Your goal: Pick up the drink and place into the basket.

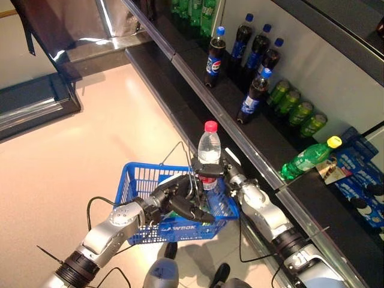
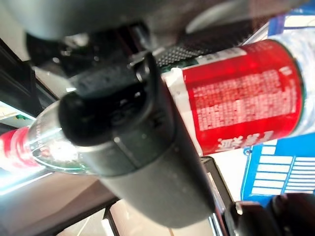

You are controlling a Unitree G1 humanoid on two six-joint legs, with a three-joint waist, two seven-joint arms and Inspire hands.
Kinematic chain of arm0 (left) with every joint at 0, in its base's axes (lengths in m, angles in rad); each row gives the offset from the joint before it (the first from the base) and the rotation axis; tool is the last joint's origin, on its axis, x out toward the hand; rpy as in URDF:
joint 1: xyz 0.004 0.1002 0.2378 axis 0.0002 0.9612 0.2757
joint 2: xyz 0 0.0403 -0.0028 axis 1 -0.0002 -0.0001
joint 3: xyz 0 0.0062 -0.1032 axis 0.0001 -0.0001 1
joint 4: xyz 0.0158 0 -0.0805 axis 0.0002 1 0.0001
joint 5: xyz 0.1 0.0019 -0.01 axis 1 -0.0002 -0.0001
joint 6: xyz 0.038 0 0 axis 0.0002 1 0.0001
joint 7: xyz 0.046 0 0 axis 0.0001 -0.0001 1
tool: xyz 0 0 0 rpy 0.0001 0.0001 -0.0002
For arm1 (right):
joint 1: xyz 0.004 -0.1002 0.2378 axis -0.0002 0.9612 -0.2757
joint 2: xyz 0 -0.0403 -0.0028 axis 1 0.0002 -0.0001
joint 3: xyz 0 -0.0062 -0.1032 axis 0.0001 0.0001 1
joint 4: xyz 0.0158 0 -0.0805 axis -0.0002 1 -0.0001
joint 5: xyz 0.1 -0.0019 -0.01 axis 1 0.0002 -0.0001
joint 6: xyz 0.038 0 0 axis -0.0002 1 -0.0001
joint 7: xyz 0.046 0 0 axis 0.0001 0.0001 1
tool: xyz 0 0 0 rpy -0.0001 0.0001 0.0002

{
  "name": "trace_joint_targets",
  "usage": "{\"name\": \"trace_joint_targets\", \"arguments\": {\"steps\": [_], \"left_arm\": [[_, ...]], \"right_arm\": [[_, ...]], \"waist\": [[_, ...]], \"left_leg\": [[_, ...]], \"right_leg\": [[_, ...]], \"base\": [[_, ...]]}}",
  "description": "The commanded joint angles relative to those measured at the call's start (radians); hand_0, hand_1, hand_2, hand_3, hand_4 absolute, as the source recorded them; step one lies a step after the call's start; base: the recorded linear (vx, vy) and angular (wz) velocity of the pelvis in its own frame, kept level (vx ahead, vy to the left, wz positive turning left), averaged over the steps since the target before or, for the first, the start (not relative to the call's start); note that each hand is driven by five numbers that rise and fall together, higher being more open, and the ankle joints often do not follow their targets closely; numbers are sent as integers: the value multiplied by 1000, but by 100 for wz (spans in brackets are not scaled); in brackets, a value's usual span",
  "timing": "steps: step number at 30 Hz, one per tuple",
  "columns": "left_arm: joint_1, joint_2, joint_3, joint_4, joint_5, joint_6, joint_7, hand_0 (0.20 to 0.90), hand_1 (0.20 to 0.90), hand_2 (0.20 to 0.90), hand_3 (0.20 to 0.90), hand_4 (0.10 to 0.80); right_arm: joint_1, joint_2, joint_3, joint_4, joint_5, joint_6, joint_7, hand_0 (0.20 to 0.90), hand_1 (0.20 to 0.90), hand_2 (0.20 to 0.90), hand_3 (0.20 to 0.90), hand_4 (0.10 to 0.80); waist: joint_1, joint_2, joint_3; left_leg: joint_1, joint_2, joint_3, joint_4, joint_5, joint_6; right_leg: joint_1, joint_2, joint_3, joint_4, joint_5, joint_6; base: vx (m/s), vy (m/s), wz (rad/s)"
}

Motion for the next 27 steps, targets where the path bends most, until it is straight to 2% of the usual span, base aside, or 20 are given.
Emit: {"name": "trace_joint_targets", "arguments": {"steps": [1,16,27], "left_arm": [[-270,-274,51,-435,-164,-387,-218,300,300,300,200,100],[-252,-245,93,-416,-193,-400,-244,300,300,300,200,100],[-247,-235,105,-412,-202,-401,-253,300,300,300,200,100]], "right_arm": [[45,12,87,28,-12,-71,-7,300,300,300,200,100],[88,-34,-46,-41,48,-125,-13,300,300,300,200,100],[105,-46,-89,-36,67,-140,-12,300,300,300,200,100]], "waist": [[-13,33,-288],[-35,38,-291],[-42,41,-294]], "left_leg": [[69,23,78,5,-107,-23],[81,25,87,2,-113,-22],[86,26,91,3,-115,-23]], "right_leg": [[-22,-10,-7,8,29,19],[-19,-11,2,7,27,21],[-15,-12,5,7,25,21]], "base": [[0,0,0],[0,0,0],[0,0,0]]}}
